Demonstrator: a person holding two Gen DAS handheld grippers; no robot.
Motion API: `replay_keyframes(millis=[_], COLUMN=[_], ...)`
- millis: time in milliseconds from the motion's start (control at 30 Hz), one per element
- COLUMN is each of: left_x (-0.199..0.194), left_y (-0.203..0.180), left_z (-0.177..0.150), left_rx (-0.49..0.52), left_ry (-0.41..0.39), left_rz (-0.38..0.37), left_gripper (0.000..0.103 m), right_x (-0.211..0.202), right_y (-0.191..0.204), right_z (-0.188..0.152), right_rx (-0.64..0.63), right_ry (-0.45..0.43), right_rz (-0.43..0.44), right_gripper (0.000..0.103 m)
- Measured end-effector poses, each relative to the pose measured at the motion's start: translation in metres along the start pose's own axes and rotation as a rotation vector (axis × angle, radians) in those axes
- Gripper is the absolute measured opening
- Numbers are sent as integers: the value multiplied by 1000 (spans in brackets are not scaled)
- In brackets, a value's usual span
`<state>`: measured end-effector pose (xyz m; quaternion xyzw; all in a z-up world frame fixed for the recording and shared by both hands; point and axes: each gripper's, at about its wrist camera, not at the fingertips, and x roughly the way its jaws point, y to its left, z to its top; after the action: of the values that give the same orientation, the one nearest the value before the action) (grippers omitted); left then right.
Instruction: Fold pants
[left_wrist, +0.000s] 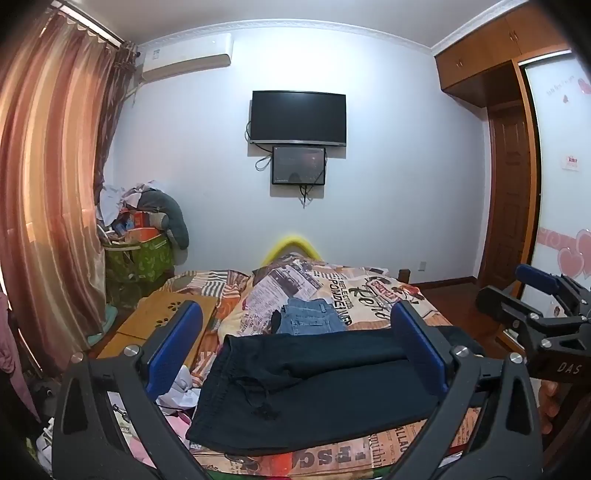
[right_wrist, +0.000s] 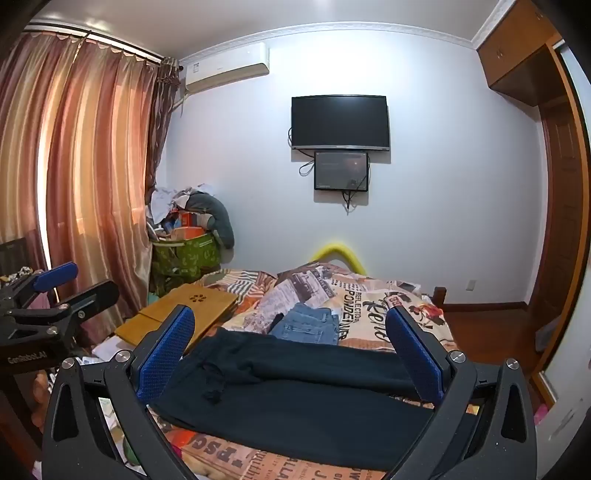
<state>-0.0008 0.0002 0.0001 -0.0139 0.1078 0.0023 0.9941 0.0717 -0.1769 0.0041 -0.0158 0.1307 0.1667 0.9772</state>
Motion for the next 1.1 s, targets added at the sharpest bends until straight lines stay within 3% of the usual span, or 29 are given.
replay_keyframes(millis=[367, 1100], left_x=[3, 2], left_y=[1, -3], left_z=[-1, 2], left_rx=[10, 12], left_ry=[30, 6], left_rz=[-6, -12], left_gripper=[103, 103], right_x=[0, -9], right_y=[0, -5], right_z=[-2, 0], right_rx=[-6, -8], right_ry=[-7, -21], right_rz=[-3, -10], right_gripper=[103, 103])
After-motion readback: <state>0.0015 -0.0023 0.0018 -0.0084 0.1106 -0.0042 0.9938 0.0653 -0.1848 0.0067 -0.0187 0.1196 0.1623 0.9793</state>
